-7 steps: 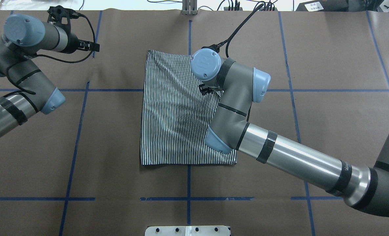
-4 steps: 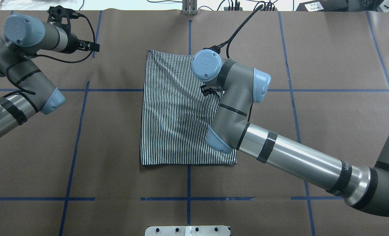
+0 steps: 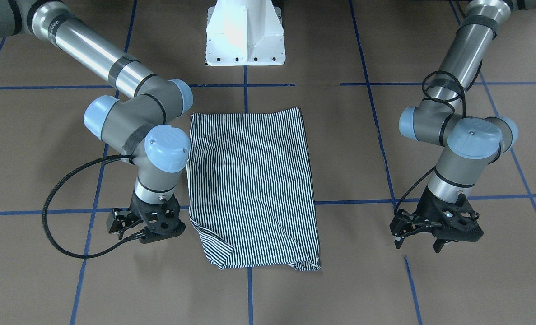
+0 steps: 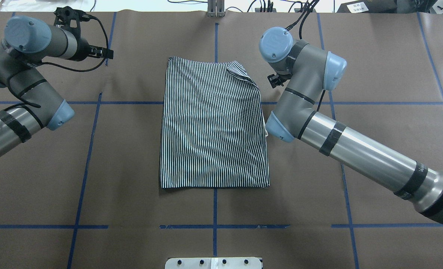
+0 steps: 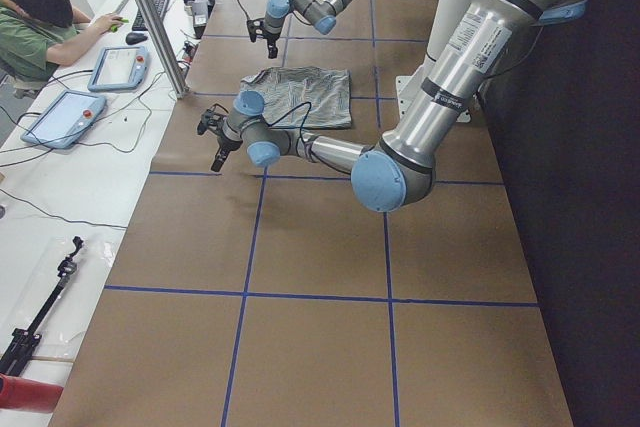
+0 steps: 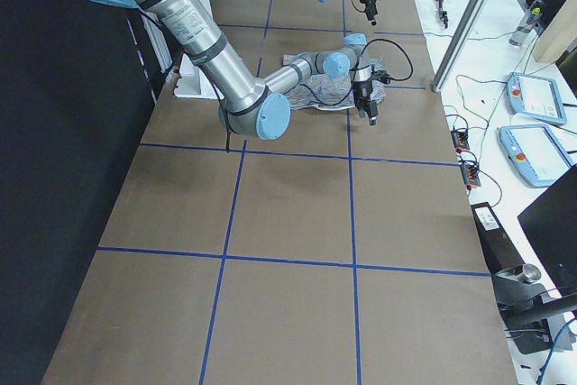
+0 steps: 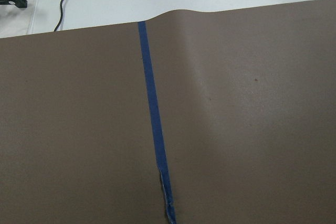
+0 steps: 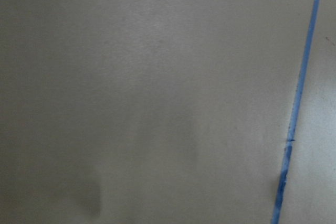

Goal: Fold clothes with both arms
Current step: 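Raise the right gripper away from the shirt, then reach the right gripper back down to the shirt's far edge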

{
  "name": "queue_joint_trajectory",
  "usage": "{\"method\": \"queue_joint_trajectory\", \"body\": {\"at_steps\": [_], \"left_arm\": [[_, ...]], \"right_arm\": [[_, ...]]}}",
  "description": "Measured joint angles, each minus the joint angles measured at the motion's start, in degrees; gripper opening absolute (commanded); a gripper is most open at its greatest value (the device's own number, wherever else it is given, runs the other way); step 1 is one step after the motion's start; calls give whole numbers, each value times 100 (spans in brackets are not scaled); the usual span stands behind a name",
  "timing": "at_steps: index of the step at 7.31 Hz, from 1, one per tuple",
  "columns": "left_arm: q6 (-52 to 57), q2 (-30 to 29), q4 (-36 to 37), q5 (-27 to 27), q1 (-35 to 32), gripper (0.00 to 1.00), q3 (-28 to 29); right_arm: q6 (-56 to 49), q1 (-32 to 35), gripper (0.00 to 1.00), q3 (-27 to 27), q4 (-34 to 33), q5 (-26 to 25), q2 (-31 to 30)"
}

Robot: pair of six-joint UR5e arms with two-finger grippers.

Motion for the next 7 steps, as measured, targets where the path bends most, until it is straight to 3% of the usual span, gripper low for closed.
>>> {"method": "queue_joint_trajectory", "body": {"at_steps": [4, 7], "left_arm": [[0, 0, 0, 0, 0, 100, -8], [0, 0, 8, 0, 0, 100, -1]], "right_arm": [[408, 51, 100, -184, 178, 381, 612], [1642, -249, 100, -1167, 345, 256, 1604]]}}
